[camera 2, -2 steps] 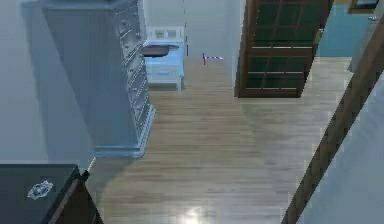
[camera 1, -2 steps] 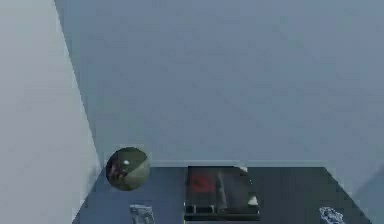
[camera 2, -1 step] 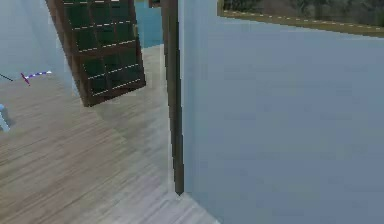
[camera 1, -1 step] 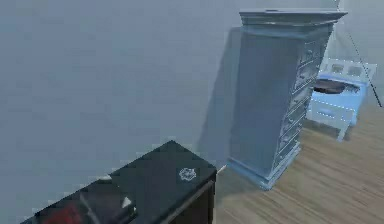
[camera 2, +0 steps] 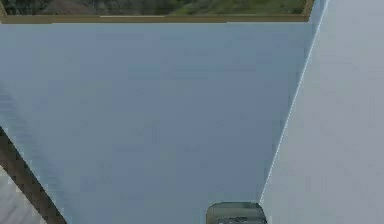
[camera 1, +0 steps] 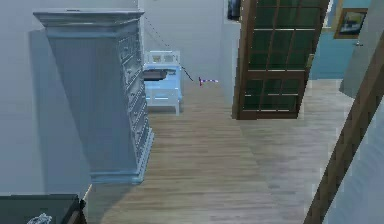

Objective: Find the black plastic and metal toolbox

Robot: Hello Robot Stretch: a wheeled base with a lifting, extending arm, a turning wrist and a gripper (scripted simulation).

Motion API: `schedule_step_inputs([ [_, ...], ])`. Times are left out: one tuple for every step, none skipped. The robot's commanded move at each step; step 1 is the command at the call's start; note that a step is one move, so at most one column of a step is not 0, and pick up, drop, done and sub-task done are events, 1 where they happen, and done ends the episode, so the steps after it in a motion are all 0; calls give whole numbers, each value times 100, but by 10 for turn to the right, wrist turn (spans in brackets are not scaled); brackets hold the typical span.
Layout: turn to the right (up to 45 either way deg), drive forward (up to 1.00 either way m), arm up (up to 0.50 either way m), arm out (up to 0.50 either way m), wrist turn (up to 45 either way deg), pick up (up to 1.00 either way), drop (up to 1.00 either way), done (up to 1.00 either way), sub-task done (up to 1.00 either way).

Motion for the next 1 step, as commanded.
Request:
schedule_step_inputs([
  [120,0,0,0,0,0,0,0,0],
])
